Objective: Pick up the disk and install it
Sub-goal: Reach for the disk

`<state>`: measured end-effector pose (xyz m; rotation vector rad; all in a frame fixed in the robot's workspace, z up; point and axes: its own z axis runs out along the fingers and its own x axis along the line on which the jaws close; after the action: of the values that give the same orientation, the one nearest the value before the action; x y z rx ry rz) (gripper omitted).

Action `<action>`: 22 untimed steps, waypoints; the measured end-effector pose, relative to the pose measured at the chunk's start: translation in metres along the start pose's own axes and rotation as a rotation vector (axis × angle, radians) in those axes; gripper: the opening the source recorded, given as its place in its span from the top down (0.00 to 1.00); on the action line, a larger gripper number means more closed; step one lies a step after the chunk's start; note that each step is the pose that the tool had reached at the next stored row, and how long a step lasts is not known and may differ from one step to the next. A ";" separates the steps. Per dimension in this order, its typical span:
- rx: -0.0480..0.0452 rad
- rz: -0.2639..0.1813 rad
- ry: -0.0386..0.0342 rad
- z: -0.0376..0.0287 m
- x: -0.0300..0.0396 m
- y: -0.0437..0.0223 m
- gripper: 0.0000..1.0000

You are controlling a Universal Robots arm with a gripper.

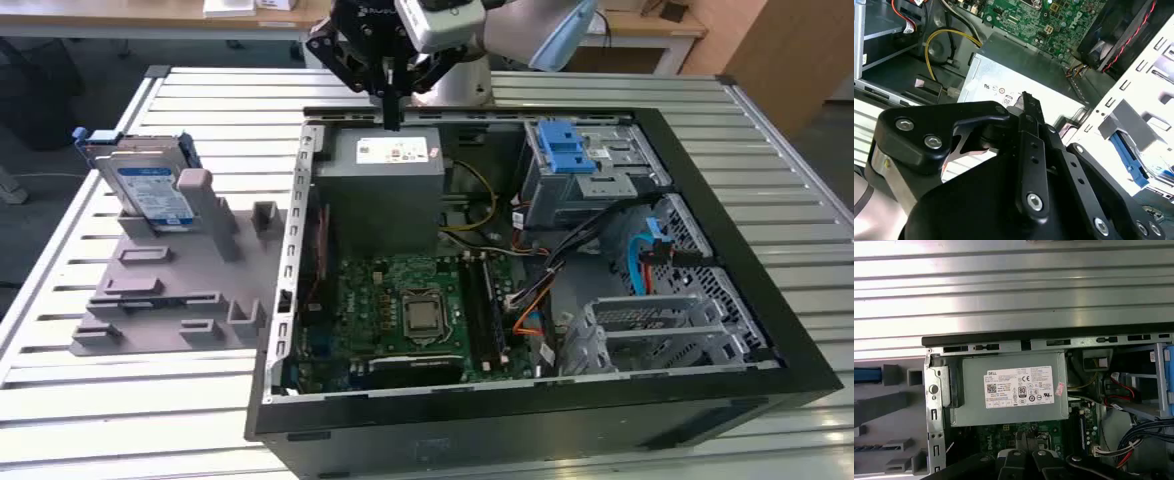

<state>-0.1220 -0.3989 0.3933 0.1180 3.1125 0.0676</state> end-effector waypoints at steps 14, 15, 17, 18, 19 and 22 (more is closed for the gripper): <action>0.0000 0.000 0.0000 0.0000 0.0018 -0.0001 0.89; 0.0000 0.000 0.0000 0.0000 0.0020 -0.0001 0.89; 0.0000 0.000 0.0000 -0.0001 0.0025 -0.0002 0.89; 0.0000 0.000 0.0000 -0.0001 0.0028 -0.0002 0.89; 0.0000 0.000 0.0000 -0.0001 0.0031 -0.0002 0.89; 0.0000 0.000 0.0000 -0.0001 0.0037 -0.0003 0.89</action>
<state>-0.1257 -0.3989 0.3933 0.1179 3.1125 0.0676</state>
